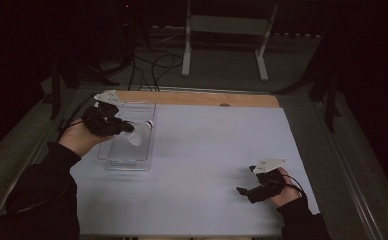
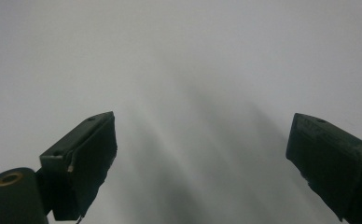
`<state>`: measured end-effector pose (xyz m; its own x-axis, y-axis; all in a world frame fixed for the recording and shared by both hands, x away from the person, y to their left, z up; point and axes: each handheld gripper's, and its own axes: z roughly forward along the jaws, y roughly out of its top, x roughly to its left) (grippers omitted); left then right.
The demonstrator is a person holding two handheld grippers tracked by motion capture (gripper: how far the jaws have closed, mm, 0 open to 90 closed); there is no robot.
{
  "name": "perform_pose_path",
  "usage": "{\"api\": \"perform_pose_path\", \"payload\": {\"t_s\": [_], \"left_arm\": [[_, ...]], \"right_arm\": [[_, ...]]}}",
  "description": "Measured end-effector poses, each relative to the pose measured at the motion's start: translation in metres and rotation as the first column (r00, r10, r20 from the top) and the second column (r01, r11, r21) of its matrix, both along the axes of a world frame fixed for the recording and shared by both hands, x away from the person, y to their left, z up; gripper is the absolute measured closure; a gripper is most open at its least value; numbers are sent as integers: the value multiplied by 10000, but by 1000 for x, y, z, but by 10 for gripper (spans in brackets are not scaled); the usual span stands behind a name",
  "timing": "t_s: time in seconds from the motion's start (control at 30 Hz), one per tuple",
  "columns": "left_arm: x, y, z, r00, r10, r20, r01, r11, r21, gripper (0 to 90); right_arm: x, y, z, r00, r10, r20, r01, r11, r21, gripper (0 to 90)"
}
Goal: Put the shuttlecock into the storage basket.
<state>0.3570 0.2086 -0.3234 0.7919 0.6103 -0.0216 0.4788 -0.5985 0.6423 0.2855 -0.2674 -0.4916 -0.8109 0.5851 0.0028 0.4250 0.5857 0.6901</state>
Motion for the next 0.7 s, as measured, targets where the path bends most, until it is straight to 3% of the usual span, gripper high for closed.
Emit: {"api": "perform_pose_path", "payload": {"t_s": [0.43, 0.63, 0.7], "left_arm": [[-2, 13, 4, 9963, 834, 226, -838, 9963, 166, 900], [-3, 16, 1, 9889, 1415, 459, -1431, 9891, 338, 900], [-2, 17, -2, 9860, 1620, 390, -1629, 9864, 205, 900]], "right_arm": [[-2, 0, -5, 9998, 66, 200, -67, 10000, 38, 85], [-3, 1, -4, 9995, 83, 320, -87, 9999, 118, 85], [-4, 1, -4, 9993, 84, 354, -89, 9998, 154, 85]]}}
